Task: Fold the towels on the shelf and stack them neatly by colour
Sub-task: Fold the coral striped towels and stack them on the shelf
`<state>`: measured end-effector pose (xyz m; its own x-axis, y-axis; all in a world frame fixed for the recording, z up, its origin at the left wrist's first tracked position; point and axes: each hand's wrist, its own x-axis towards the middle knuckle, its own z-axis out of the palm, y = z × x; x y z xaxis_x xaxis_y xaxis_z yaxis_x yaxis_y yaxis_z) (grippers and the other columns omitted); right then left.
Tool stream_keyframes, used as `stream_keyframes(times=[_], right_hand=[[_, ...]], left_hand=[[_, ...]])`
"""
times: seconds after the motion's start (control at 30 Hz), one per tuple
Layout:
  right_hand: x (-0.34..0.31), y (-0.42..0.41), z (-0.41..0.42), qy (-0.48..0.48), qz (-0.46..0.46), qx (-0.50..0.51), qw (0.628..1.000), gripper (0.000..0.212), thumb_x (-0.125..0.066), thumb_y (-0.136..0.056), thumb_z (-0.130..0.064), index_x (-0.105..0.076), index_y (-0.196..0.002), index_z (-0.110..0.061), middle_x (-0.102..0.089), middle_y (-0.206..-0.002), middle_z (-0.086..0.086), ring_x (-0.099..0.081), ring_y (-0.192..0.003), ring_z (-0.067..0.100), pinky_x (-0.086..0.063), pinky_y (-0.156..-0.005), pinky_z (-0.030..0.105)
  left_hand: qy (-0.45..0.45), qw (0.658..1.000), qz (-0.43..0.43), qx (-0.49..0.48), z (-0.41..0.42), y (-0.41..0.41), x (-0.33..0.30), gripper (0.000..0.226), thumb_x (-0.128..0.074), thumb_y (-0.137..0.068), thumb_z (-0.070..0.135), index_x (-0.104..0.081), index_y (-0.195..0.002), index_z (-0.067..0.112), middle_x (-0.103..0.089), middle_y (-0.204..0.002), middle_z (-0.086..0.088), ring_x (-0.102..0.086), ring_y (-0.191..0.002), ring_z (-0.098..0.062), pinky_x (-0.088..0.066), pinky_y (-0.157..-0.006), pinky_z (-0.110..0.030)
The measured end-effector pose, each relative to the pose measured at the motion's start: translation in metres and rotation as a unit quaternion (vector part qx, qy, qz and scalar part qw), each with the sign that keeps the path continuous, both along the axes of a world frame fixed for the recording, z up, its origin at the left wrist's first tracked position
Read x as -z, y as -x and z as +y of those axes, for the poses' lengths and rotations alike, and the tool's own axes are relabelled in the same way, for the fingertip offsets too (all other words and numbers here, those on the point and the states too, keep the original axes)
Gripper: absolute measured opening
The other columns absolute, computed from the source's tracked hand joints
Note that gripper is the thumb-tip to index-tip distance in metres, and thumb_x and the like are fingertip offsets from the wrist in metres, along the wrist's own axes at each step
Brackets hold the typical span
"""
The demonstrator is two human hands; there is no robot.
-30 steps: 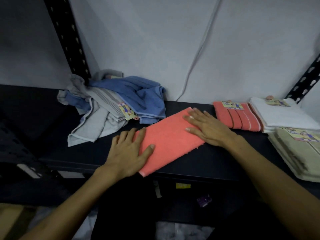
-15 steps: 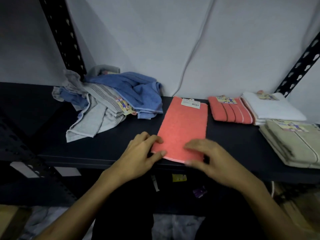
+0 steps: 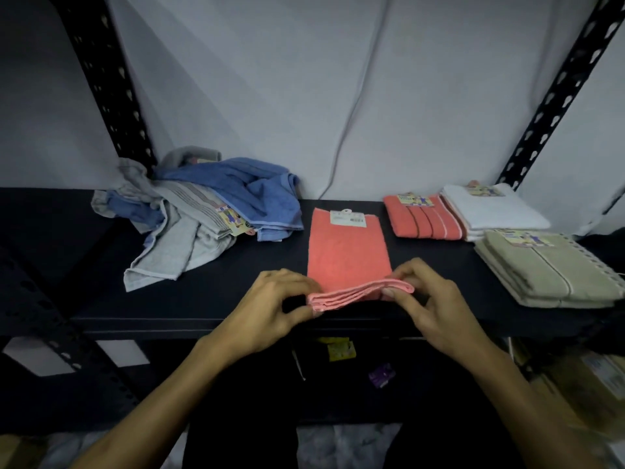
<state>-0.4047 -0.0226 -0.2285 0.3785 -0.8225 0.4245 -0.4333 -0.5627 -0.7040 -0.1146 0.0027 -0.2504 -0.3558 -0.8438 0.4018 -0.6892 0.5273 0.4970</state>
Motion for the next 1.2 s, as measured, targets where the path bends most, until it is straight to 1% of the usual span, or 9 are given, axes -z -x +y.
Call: stream_keyframes(times=[0.1, 0.23, 0.43, 0.6, 0.73, 0.8, 0.93, 1.03, 1.2], right_hand=[[-0.025, 0.001, -0.002, 0.015, -0.021, -0.008, 1.000, 0.010, -0.074, -0.088, -0.023, -0.068, -0.089, -0.015, -0.073, -0.082, -0.003, -0.070, -0.077, 0.016, -0.054, -0.073, 0.041], [-0.048, 0.003, -0.015, 0.033, -0.081, 0.003, 0.996, 0.020, -0.080, -0.077, -0.022, -0.079, -0.096, -0.017, -0.077, -0.093, -0.010, -0.072, -0.092, 0.010, -0.054, -0.088, 0.023], [-0.069, -0.010, -0.066, -0.036, -0.123, -0.015, 0.992, 0.020, -0.077, -0.080, -0.019, -0.075, -0.100, -0.021, -0.077, -0.100, -0.006, -0.072, -0.097, 0.012, -0.055, -0.089, 0.023], [-0.057, -0.029, -0.136, -0.111, -0.048, 0.023, 0.992, 0.008, -0.074, -0.089, -0.013, -0.073, -0.096, -0.017, -0.077, -0.088, 0.000, -0.072, -0.087, 0.012, -0.052, -0.079, 0.026], [-0.021, -0.039, -0.172, -0.134, 0.067, 0.064, 0.987, 0.006, -0.069, -0.093, -0.016, -0.070, -0.095, -0.022, -0.072, -0.090, -0.004, -0.067, -0.087, 0.009, -0.050, -0.080, 0.030], [-0.006, -0.040, -0.176, -0.124, 0.081, 0.089, 0.985, 0.005, -0.068, -0.094, -0.018, -0.072, -0.096, -0.021, -0.072, -0.091, -0.005, -0.066, -0.088, 0.009, -0.053, -0.082, 0.031], [0.012, -0.039, -0.177, -0.101, 0.056, 0.113, 0.987, 0.009, -0.067, -0.096, -0.020, -0.074, -0.100, -0.020, -0.069, -0.086, -0.009, -0.061, -0.081, 0.002, -0.046, -0.073, 0.020], [0.019, -0.038, -0.182, -0.097, 0.058, 0.124, 0.986, 0.009, -0.066, -0.096, -0.022, -0.073, -0.101, -0.020, -0.067, -0.089, -0.009, -0.061, -0.082, 0.001, -0.047, -0.075, 0.021], [0.022, -0.037, -0.191, -0.095, 0.100, 0.152, 0.979, 0.011, -0.063, -0.097, -0.021, -0.073, -0.100, -0.016, -0.057, -0.106, 0.002, -0.059, -0.094, 0.016, -0.047, -0.086, 0.032]], left_hand=[[0.001, 0.998, 0.063, -0.007, 0.001, 0.005, -0.023, 0.019, -0.072, -0.094, 0.032, -0.074, -0.112, 0.027, -0.074, -0.100, 0.015, -0.069, -0.093, -0.007, -0.052, -0.088, -0.038], [-0.006, 0.991, 0.130, -0.026, -0.003, 0.007, -0.052, 0.031, -0.073, -0.092, 0.033, -0.064, -0.121, 0.029, -0.076, -0.086, 0.010, -0.073, -0.082, -0.012, -0.056, -0.076, -0.040], [0.007, 0.986, 0.148, -0.073, -0.041, 0.003, -0.074, 0.022, -0.064, -0.097, 0.040, -0.070, -0.110, 0.024, -0.074, -0.080, 0.011, -0.069, -0.075, 0.001, -0.051, -0.070, -0.022], [-0.091, 0.981, 0.129, -0.110, -0.098, -0.006, -0.066, 0.023, -0.059, -0.102, 0.034, -0.067, -0.116, 0.019, -0.076, -0.080, 0.009, -0.073, -0.067, -0.004, -0.052, -0.068, -0.014], [-0.090, 0.982, 0.041, -0.160, -0.146, -0.003, -0.042, 0.022, -0.059, -0.101, 0.038, -0.068, -0.108, 0.019, -0.072, -0.083, 0.006, -0.065, -0.074, -0.002, -0.043, -0.064, -0.014], [-0.096, 0.982, 0.026, -0.160, -0.158, -0.001, -0.031, 0.020, -0.061, -0.100, 0.034, -0.070, -0.106, 0.016, -0.070, -0.082, 0.004, -0.063, -0.069, 0.000, -0.041, -0.058, -0.008], [-0.101, 0.979, 0.055, -0.167, -0.170, -0.005, -0.017, 0.019, -0.068, -0.096, 0.034, -0.075, -0.104, 0.018, -0.073, -0.091, 0.006, -0.067, -0.080, -0.003, -0.042, -0.066, -0.001], [-0.112, 0.976, 0.058, -0.175, -0.177, -0.005, -0.010, 0.020, -0.068, -0.095, 0.037, -0.075, -0.105, 0.021, -0.074, -0.096, 0.009, -0.067, -0.088, -0.004, -0.046, -0.071, -0.007], [-0.119, 0.971, 0.037, -0.203, -0.184, -0.001, -0.003, 0.027, -0.065, -0.095, 0.044, -0.075, -0.111, 0.025, -0.075, -0.105, 0.008, -0.067, -0.101, -0.008, -0.056, -0.089, -0.034]])
